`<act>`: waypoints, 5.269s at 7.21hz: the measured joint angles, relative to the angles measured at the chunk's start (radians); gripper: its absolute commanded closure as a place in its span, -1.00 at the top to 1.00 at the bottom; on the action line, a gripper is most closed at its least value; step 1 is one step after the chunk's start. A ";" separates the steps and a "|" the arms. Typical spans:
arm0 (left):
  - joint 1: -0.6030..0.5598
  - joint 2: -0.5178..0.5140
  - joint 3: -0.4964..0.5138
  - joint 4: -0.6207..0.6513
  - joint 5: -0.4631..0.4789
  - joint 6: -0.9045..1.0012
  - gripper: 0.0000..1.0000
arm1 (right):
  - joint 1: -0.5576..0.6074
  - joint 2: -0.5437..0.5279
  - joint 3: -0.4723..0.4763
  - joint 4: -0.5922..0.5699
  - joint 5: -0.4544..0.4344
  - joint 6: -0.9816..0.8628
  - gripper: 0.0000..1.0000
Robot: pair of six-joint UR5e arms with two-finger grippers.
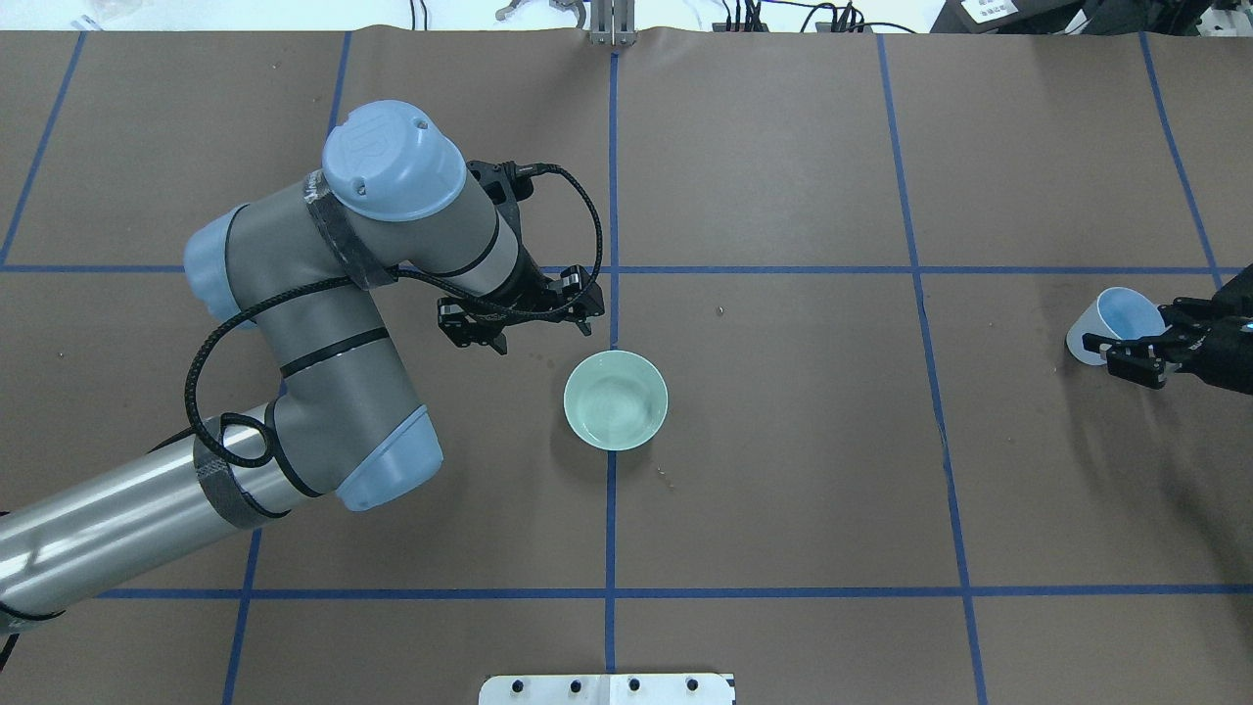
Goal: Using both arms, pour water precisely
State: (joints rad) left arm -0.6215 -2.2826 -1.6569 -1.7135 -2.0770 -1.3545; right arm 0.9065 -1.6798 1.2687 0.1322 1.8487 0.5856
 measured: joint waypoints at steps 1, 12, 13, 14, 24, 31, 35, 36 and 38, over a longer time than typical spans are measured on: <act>-0.003 0.000 -0.002 0.000 -0.001 0.000 1.00 | 0.000 0.003 0.014 0.005 -0.001 0.001 -0.69; -0.251 0.245 -0.074 -0.001 -0.157 0.401 1.00 | -0.498 0.571 0.613 -1.475 -0.363 0.017 -0.72; -0.257 0.263 -0.074 -0.001 -0.158 0.426 1.00 | -0.525 0.607 0.612 -1.567 -0.367 0.018 -0.72; -0.259 0.272 -0.075 -0.001 -0.158 0.435 1.00 | -0.543 0.654 0.608 -1.669 -0.367 0.017 -0.72; -0.260 0.304 -0.080 -0.008 -0.160 0.438 1.00 | -0.565 0.886 0.487 -2.105 -0.397 -0.240 -0.87; -0.259 0.325 -0.081 -0.012 -0.160 0.436 1.00 | -0.595 0.949 0.441 -2.247 -0.523 -0.373 -0.91; -0.260 0.334 -0.080 -0.012 -0.160 0.438 1.00 | -0.612 0.951 0.440 -2.268 -0.565 -0.386 -0.91; -0.260 0.338 -0.079 -0.011 -0.159 0.439 1.00 | -0.614 0.951 0.440 -2.271 -0.571 -0.387 -0.91; -0.260 0.341 -0.079 -0.008 -0.158 0.439 1.00 | -0.615 0.951 0.440 -2.272 -0.579 -0.388 -0.92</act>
State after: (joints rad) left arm -0.8818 -1.9420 -1.7360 -1.7219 -2.2352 -0.9158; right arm 0.2916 -0.7286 1.7089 -2.1397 1.2695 0.1979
